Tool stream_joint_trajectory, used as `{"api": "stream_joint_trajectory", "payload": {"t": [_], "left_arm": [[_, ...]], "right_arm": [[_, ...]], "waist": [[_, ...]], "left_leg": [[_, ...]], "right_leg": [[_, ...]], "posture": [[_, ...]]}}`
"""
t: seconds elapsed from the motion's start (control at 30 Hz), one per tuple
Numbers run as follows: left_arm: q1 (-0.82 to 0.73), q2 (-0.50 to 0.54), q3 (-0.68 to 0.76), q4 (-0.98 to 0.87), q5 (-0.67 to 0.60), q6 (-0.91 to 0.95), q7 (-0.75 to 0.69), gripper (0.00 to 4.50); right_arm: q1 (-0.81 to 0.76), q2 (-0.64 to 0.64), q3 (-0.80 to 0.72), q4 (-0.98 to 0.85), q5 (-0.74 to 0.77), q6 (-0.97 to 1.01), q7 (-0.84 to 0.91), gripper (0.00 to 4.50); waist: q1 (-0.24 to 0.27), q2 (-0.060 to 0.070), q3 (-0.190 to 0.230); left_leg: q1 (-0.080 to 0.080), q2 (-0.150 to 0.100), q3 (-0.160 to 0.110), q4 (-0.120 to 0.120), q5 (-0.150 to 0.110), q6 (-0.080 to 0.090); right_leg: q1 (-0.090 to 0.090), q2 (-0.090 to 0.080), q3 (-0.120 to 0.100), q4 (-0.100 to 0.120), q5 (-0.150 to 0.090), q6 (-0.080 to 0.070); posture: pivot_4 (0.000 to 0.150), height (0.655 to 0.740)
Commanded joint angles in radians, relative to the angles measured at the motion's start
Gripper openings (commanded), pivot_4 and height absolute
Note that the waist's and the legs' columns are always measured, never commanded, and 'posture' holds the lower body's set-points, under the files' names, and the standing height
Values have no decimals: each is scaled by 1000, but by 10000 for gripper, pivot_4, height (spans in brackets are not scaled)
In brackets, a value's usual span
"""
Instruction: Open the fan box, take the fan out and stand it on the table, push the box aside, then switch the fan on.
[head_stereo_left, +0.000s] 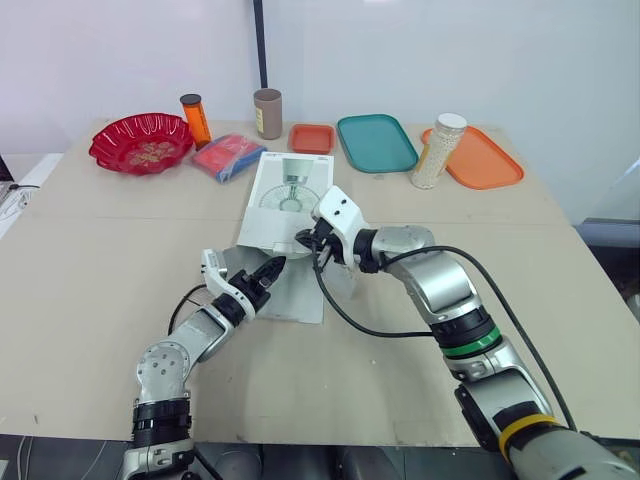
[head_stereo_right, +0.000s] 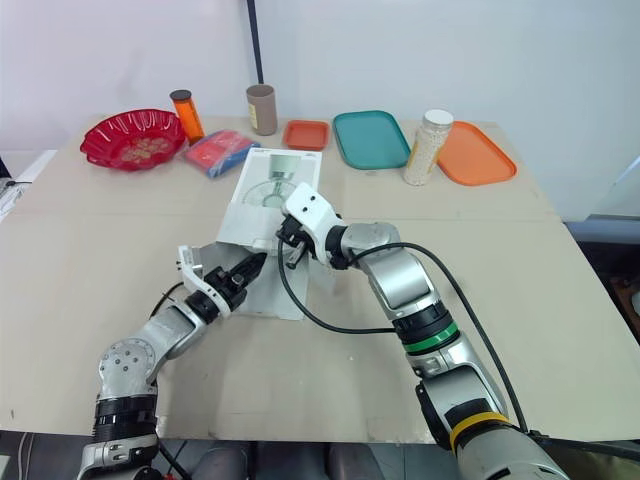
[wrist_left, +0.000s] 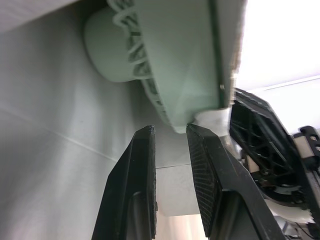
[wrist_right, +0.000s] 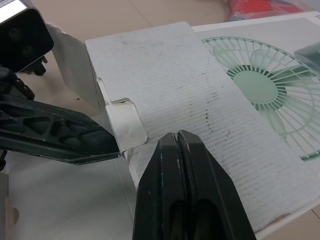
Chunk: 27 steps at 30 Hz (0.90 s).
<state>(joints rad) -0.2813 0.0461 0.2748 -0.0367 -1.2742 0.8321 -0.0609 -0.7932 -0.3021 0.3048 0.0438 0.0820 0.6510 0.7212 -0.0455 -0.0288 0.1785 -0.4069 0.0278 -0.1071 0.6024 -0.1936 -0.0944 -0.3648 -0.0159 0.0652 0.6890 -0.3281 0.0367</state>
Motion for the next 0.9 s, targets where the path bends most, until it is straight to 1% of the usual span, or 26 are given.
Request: {"api": "stream_joint_trajectory", "payload": {"t": [0.03,0.33,0.43,0.53,0.77,0.83,0.9], "left_arm": [[-2,-6,20,-42,-18,-26,-36,11059],[-22,-15,18,-31,6,-50,-63,11059],[-24,-21,29,-47,-20,-60,-93,11059],[-39,-28,46,-33,-40,-58,-77,11059],[-48,-29,26,-15,-5,-51,-90,11059],[-42,-23,23,-19,2,-45,-92,14957],[-27,-15,24,-31,-5,-32,-89,19845]], "right_arm": [[9,-1,18,-5,-5,9,10,0],[13,-3,22,-8,-9,7,12,0],[15,-2,24,-10,-12,7,11,0],[17,-1,24,-12,-13,8,11,0],[24,-4,29,-14,-18,1,10,0],[25,-4,29,-17,-17,3,9,0],[27,-5,29,-17,-17,2,8,0]], "waist": [[0,0,0],[0,0,0],[0,0,0],[0,0,0],[0,0,0],[0,0,0],[0,0,0]], "left_leg": [[0,0,0,0,0,0],[0,0,0,0,0,0],[0,0,0,0,0,0],[0,0,0,0,0,0],[0,0,0,0,0,0],[0,0,0,0,0,0],[0,0,0,0,0,0]], "right_leg": [[0,0,0,0,0,0],[0,0,0,0,0,0],[0,0,0,0,0,0],[0,0,0,0,0,0],[0,0,0,-1,0,0],[0,0,0,-1,0,0],[0,0,0,-1,0,0]], "posture": [[1500,7400],[1500,7400],[1500,7400],[1500,7400],[1500,7400],[1500,7400],[1500,7400]]}}
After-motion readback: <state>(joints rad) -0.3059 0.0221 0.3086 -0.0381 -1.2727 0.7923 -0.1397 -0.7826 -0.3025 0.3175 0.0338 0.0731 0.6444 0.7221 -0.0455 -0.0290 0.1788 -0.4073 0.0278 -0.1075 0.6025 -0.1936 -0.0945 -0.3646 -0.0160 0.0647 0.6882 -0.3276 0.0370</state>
